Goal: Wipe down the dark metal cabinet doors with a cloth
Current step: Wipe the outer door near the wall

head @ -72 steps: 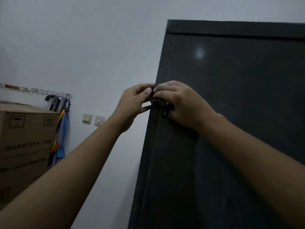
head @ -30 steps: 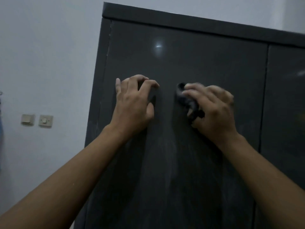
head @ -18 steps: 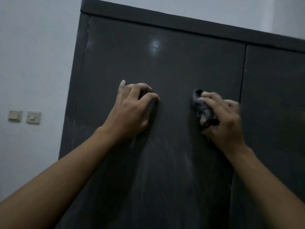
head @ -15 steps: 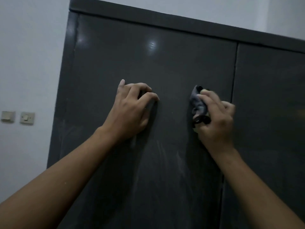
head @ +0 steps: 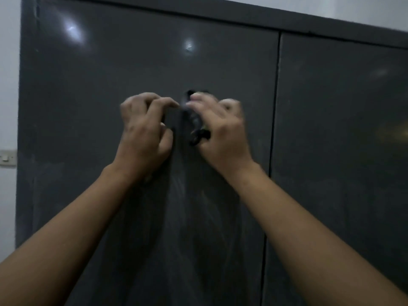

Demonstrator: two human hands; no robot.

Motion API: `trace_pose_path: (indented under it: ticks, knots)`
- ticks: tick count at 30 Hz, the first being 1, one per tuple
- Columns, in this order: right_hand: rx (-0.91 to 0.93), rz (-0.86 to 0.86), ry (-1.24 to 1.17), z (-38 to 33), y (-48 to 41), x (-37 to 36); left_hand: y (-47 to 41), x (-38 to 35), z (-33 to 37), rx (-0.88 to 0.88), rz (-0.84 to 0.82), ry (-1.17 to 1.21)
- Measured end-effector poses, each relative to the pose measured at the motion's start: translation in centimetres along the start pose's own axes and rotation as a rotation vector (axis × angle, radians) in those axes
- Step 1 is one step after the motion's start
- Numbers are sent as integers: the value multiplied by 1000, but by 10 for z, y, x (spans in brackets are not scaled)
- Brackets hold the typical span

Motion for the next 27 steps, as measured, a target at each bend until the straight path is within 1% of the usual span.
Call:
trace_pose_path:
  ticks: [3,6,7,8,9,12,13,14,15,16,20,21,22,23,24,26,27]
  knots:
    - [188,-129,-31,-33,25,-18,5,5,-12,15,-11,1]
    - [304,-132,-23,-24,49,-7,11,9,-19,-32,-98,-69]
    - [307,-114,-1,-11,55,-1,12,11,-20,-37,-135,-83]
    - [268,-83,21,5,59,6,14,12,-20,-43,-169,-98]
    - [181,-39,37,23,60,15,17,13,-20,-54,-192,-122]
    - [-234,179,17,72,61,38,25,12,-18,-84,-211,-189]
    - [-338,248,-14,78,63,41,27,10,-18,-79,-220,-190]
    - [-384,293,-36,77,65,40,28,8,-18,-69,-229,-180]
    - [-373,299,-39,70,69,37,29,7,-18,-59,-235,-168]
    - [-313,261,-34,61,77,32,29,7,-18,-54,-239,-159]
    - [38,-50,-17,34,121,16,29,6,-17,-73,-252,-157]
    - [85,-83,13,37,125,21,29,6,-17,-80,-257,-155]
    - [94,-83,46,43,125,27,29,6,-18,-84,-260,-151]
    - [51,-47,74,52,122,34,29,6,-19,-89,-262,-146]
    - [-43,16,88,63,118,41,29,6,-20,-95,-264,-142]
    - [-297,167,60,80,112,50,31,7,-21,-107,-272,-137]
    - [-394,227,33,80,111,50,32,7,-21,-112,-279,-135]
Point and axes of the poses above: each hand's wrist, its own y-axis away from the middle knuckle, its own x-axis out of the back of the hand, z = x × y, the point moved 6 cm from there along -y, towards the middle knuckle, and after that the axes turned 14 degrees about -z, right-handed, at the moved point
